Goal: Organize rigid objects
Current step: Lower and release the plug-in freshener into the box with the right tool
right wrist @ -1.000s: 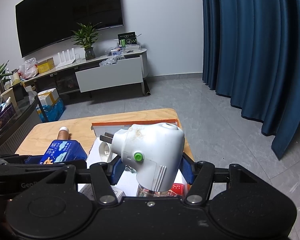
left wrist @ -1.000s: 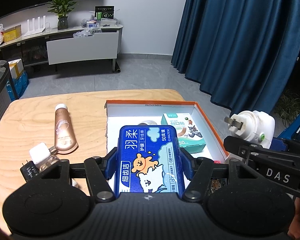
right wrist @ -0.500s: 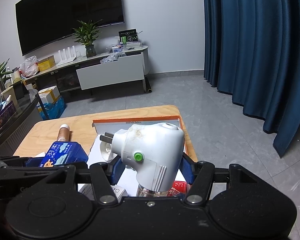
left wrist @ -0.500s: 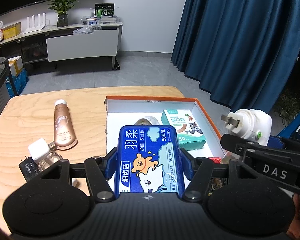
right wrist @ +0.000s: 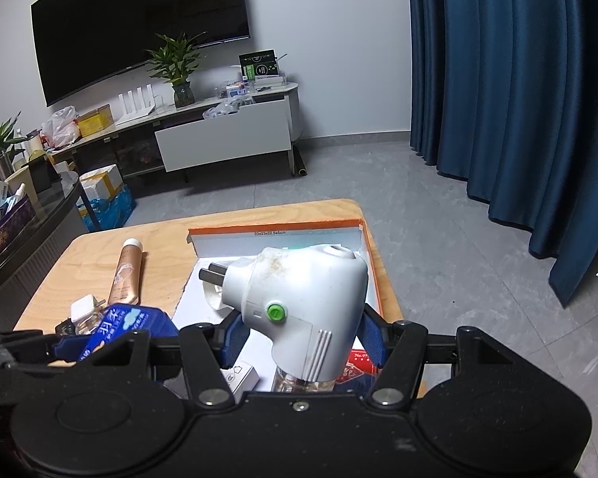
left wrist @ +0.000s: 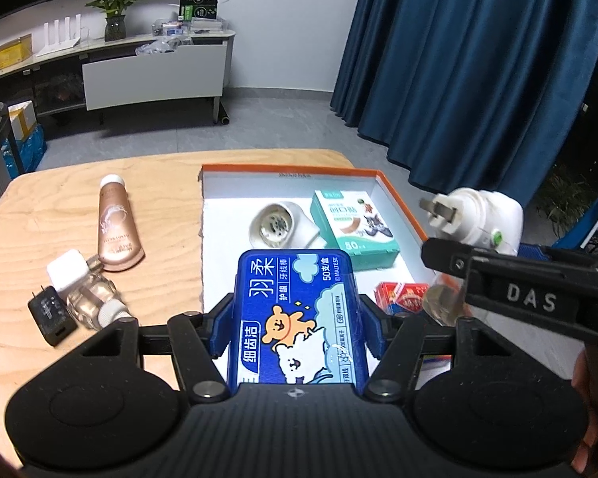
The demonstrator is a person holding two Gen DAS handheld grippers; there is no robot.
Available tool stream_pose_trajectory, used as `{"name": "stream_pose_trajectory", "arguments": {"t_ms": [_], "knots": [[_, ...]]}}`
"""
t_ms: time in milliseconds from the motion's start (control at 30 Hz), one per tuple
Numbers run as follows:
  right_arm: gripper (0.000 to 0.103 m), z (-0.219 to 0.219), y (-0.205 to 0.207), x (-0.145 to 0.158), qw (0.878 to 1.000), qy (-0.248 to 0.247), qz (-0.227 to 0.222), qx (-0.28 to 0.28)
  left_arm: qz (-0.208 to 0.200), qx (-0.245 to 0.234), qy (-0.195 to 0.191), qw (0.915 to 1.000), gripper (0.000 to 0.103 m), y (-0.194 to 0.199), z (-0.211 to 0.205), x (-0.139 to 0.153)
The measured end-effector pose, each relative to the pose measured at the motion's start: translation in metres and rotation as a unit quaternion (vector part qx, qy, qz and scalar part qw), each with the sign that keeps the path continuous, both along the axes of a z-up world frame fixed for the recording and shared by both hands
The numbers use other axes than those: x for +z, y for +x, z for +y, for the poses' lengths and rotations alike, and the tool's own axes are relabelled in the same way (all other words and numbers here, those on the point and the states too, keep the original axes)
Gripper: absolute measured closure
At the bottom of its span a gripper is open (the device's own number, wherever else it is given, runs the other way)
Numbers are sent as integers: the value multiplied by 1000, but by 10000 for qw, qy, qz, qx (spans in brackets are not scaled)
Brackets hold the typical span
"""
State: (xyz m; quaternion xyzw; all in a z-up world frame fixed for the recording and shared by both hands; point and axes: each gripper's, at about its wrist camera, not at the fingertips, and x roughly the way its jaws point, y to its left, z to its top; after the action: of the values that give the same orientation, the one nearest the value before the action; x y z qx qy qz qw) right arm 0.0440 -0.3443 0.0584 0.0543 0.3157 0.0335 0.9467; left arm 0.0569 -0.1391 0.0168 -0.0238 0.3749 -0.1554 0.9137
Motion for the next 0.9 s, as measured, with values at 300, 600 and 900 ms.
{"name": "stream_pose_trajectory", "arguments": {"t_ms": [300,600,900], "knots": [[33,2,2,-4,9999,7,93,41,68,-152,56,9998,40,-7,-4,-6],[33,6,3,-7,9998,-14,171,120,113,-276,88,9995,40,-12,-9,-9],[33,10,7,-9,9995,-37,257,194,128,-329,109,9993,40,-14,-12,-11]]}}
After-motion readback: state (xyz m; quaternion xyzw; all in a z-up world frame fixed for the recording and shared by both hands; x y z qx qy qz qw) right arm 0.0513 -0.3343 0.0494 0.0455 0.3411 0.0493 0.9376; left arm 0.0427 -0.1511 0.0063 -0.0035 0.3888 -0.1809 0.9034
